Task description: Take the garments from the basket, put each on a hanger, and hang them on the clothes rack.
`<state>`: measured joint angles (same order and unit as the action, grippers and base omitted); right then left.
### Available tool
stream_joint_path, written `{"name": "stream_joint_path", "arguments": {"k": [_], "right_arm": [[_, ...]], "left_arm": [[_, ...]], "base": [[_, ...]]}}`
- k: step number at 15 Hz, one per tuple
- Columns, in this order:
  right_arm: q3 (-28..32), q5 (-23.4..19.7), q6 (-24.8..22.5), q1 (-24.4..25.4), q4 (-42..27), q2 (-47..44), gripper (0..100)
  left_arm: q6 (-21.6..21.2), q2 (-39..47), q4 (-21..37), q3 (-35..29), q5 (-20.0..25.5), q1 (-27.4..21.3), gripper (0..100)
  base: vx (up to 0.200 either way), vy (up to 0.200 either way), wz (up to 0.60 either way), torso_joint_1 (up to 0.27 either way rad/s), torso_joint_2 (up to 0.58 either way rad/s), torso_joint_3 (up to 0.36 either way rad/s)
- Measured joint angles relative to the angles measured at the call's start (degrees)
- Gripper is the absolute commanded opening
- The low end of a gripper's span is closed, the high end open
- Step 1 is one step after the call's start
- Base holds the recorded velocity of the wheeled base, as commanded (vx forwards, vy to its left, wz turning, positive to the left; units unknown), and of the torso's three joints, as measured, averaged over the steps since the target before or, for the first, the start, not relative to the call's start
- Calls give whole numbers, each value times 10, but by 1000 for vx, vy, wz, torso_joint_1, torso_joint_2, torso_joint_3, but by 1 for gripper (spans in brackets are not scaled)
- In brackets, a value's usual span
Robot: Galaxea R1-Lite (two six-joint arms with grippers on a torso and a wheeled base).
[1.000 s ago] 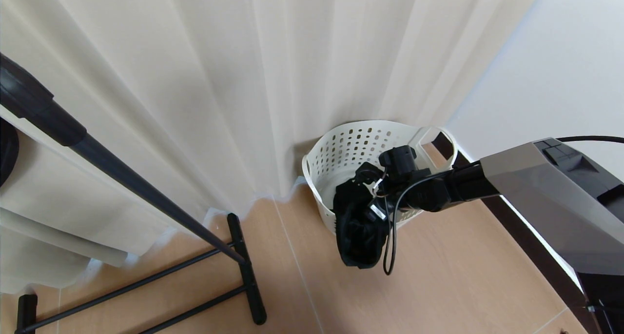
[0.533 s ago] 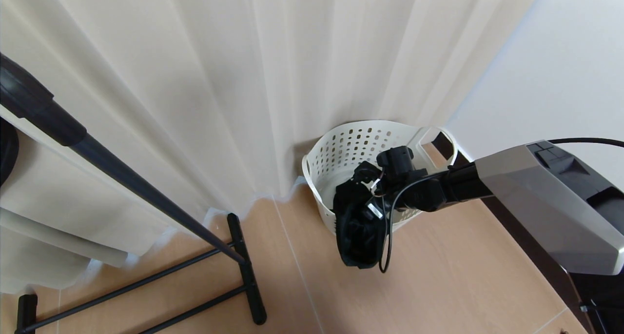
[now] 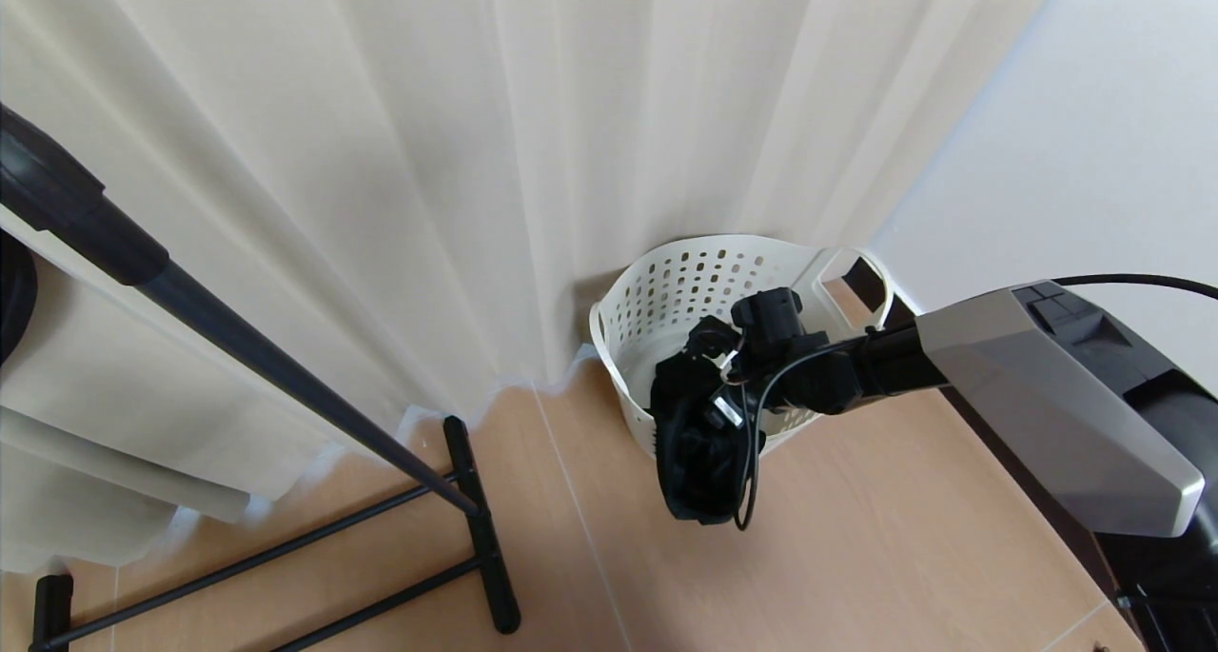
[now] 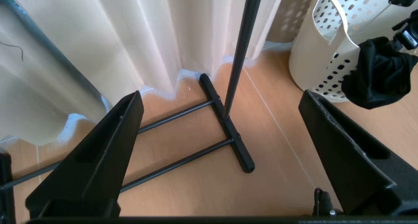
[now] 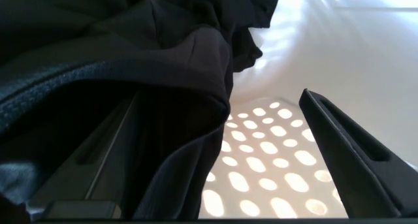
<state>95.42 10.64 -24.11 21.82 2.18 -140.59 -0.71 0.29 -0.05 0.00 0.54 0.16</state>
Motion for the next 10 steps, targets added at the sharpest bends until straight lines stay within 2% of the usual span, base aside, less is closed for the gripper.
{"name": "stream_joint_path", "arguments": {"k": [6, 7, 10], "right_arm": [[10, 0, 3, -1, 0, -7, 100], [11, 0, 3, -1, 0, -8, 0], [15, 1, 5, -2, -1, -12, 0]], "left_arm": [[0, 0, 0, 0, 0, 0, 100], [0, 0, 0, 0, 0, 0, 100], [0, 0, 0, 0, 0, 0, 100]], "base": [[0, 0, 0, 0, 0, 0], [0, 0, 0, 0, 0, 0], [0, 0, 0, 0, 0, 0]]}}
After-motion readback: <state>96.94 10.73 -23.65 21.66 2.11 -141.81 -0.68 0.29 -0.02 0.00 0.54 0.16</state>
